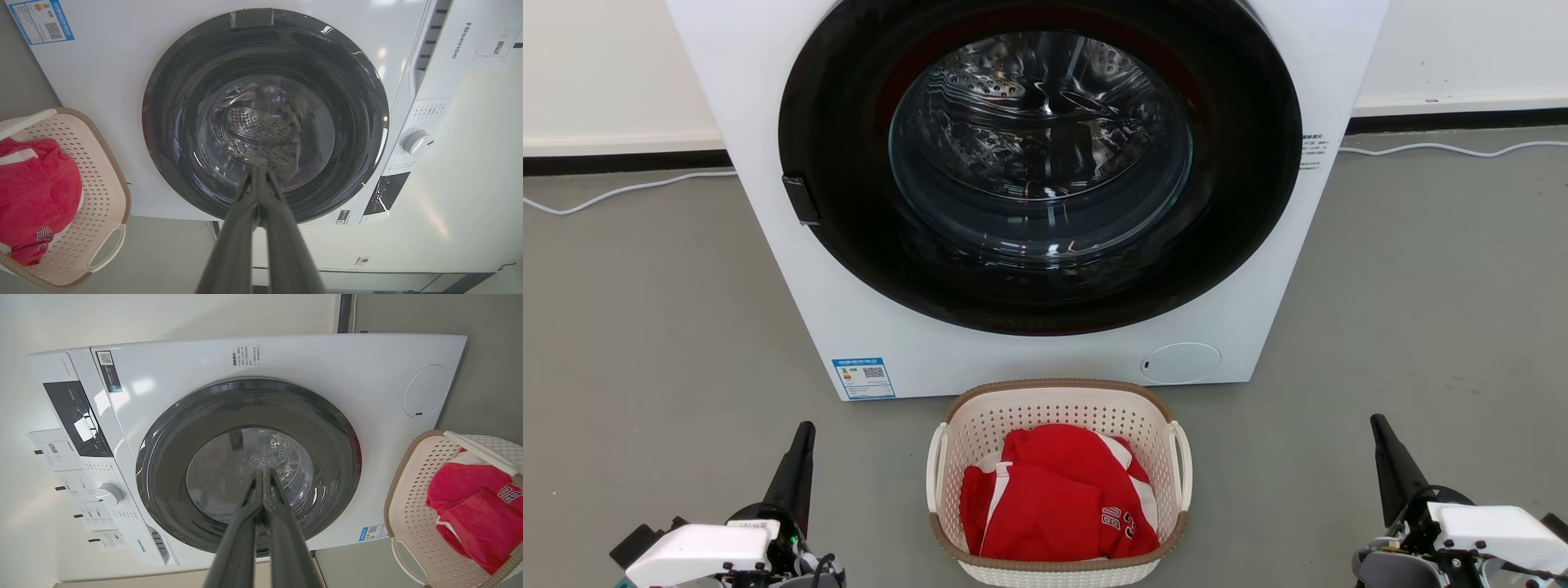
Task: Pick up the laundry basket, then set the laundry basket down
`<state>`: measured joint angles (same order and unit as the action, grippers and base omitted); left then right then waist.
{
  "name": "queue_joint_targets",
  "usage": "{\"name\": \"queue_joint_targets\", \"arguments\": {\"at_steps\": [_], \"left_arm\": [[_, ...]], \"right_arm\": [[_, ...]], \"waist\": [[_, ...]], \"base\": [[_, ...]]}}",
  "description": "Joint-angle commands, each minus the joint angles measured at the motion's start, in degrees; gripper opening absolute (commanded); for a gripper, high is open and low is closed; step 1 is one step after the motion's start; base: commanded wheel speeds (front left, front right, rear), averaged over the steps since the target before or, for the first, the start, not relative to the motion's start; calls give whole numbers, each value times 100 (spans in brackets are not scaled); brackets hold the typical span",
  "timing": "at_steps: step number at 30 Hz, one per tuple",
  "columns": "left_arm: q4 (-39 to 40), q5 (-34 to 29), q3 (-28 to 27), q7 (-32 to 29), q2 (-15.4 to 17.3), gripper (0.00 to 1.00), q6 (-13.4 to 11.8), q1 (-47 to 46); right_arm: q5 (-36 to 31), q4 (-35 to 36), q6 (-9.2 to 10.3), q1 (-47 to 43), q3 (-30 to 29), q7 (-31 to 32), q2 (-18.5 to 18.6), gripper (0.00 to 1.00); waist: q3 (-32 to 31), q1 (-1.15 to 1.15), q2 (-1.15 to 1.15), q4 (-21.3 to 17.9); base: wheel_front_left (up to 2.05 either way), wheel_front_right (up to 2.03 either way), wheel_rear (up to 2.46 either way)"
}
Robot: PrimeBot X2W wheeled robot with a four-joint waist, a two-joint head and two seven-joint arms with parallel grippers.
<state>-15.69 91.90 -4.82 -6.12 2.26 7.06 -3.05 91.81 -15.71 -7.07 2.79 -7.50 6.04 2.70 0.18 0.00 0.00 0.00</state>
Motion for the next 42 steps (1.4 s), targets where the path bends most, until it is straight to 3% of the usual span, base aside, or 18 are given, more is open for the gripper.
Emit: {"name": "queue_joint_targets", "arguments": {"at_steps": [1,25,26,35,42], "left_arm": [[167,29,-168,-34,62,0,43,-314],[167,29,-168,-34,62,0,43,-314],[-2,0,0,0,0,100,0,0],[-120,-3,98,123,-27,100,-3,103],[-111,-61,166,226,-22,100,-1,116]], "right_arm": [[38,168,-42,339,100,43,18,0],[38,168,-42,339,100,43,18,0],[-1,-2,0,0,1,-1,0,100],[-9,-24,1,-119,94,-115,-14,100],[-172,55,-1,-153,139,-216,-12,100]], "waist": [[0,0,0,0],[0,0,0,0],[0,0,0,0],[-11,13,0,-1],[2,1,0,-3]], "base": [[0,0,0],[0,0,0],[0,0,0],[0,0,0],[0,0,0]]}}
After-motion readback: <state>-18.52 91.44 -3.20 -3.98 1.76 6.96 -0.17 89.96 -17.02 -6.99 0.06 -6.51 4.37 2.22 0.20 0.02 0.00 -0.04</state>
